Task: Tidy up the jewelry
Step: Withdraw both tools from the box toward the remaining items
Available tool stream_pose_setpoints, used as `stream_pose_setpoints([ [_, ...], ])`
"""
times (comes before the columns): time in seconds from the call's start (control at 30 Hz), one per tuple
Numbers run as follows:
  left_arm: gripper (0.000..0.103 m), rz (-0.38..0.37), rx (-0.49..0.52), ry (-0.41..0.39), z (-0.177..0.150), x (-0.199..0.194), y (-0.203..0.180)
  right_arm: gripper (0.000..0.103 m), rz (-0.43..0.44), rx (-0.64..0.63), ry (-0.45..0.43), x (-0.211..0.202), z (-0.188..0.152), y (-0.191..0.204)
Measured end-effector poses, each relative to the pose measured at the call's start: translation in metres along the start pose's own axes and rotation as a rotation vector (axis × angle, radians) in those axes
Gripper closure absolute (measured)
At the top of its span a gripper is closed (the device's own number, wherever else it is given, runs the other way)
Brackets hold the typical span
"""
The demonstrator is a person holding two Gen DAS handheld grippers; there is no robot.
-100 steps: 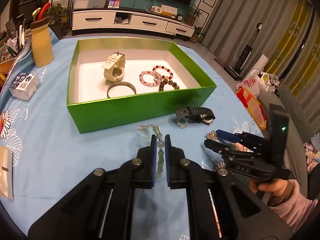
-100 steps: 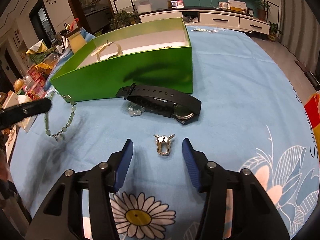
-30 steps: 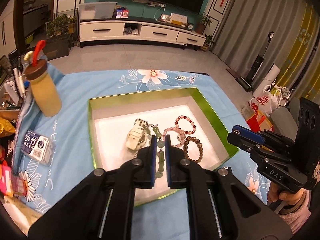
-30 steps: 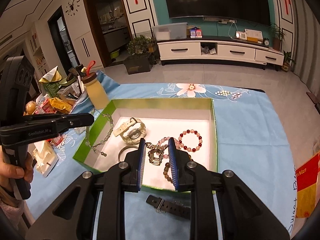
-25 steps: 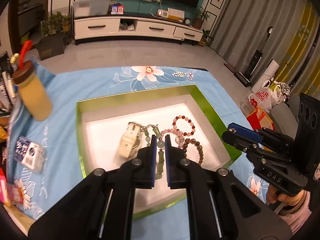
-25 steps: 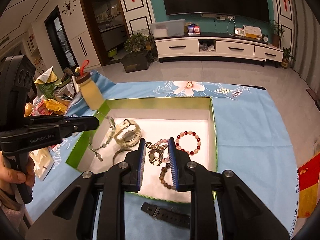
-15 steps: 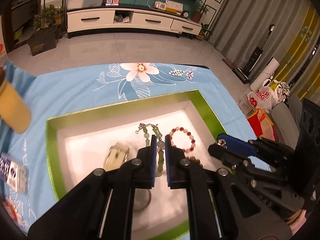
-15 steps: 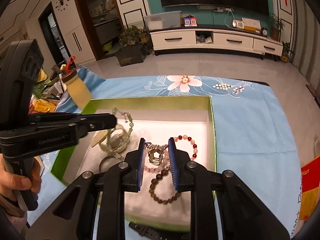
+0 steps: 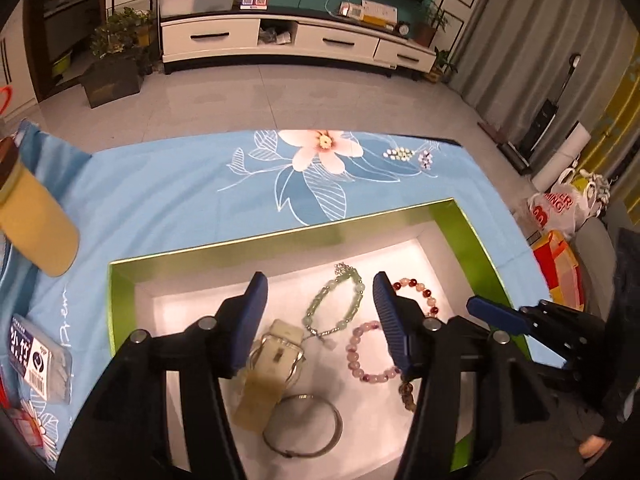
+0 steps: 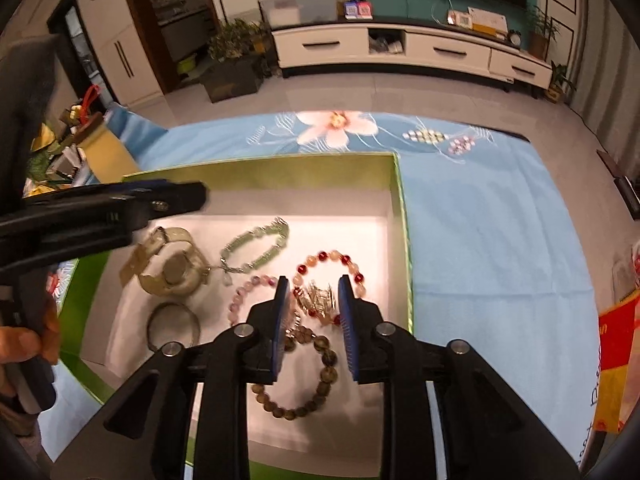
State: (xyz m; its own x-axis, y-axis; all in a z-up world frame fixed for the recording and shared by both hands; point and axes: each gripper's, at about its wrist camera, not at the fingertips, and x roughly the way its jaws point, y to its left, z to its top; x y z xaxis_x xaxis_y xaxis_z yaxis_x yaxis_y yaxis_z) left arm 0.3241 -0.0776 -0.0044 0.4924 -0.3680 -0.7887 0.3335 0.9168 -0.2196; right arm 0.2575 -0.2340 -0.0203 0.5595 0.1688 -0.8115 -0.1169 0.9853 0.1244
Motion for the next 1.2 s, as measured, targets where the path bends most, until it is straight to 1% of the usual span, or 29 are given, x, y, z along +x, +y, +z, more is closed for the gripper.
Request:
stream_pose_setpoints([
  [0.03, 0.045, 0.0, -0.001, -0.007, -0.001, -0.005, 0.002, 0.073, -0.001, 0.004, -0.004, -0.002, 0.0, -0.002],
  [0.07, 0.042, 0.002, -0.002, -0.016, -0.003, -0.011, 0.004, 0.069, -0.004, 0.006, -0.009, -0.004, -0.001, -0.002],
  [0.1, 0.039, 0.003, -0.001, -0.026, -0.004, -0.017, 0.005, 0.068, -0.006, 0.008, -0.019, -0.009, -0.001, -0.003],
  [0.13, 0.038, 0.003, -0.001, -0.033, -0.005, -0.021, 0.005, 0.067, -0.007, 0.01, -0.027, -0.013, -0.001, -0.003],
  [0.23, 0.033, 0.004, -0.015, -0.054, -0.012, -0.04, 0.01, 0.067, -0.006, 0.019, -0.047, -0.028, -0.003, -0.007],
  [0.3, 0.026, 0.001, -0.029, -0.062, -0.017, -0.049, 0.012, 0.067, -0.005, 0.026, -0.059, -0.039, -0.006, -0.01],
  [0.4, 0.021, -0.006, -0.047, -0.073, -0.027, -0.065, 0.015, 0.067, 0.001, 0.033, -0.075, -0.053, -0.013, -0.01],
  [0.67, 0.012, -0.03, -0.054, -0.081, -0.066, -0.096, 0.01, 0.066, 0.022, 0.046, -0.116, -0.095, -0.041, -0.012],
  [0.77, 0.009, -0.043, -0.058, -0.071, -0.084, -0.103, 0.007, 0.066, 0.028, 0.043, -0.122, -0.107, -0.053, -0.01],
  [0.8, 0.008, -0.044, -0.055, -0.064, -0.09, -0.105, 0.006, 0.065, 0.031, 0.04, -0.123, -0.111, -0.058, -0.01],
  [0.87, 0.006, -0.038, -0.043, -0.052, -0.103, -0.108, 0.002, 0.058, 0.031, 0.035, -0.127, -0.117, -0.067, -0.009],
  [0.9, 0.006, -0.036, -0.037, -0.048, -0.109, -0.11, 0.001, 0.057, 0.03, 0.031, -0.129, -0.12, -0.071, -0.008],
  [1.0, 0.003, -0.034, -0.024, -0.035, -0.126, -0.113, -0.004, 0.057, 0.03, 0.024, -0.12, -0.124, -0.086, -0.008],
  [1.2, 0.002, -0.051, -0.005, -0.018, -0.158, -0.115, -0.014, 0.057, 0.022, 0.008, -0.088, -0.123, -0.119, -0.009],
])
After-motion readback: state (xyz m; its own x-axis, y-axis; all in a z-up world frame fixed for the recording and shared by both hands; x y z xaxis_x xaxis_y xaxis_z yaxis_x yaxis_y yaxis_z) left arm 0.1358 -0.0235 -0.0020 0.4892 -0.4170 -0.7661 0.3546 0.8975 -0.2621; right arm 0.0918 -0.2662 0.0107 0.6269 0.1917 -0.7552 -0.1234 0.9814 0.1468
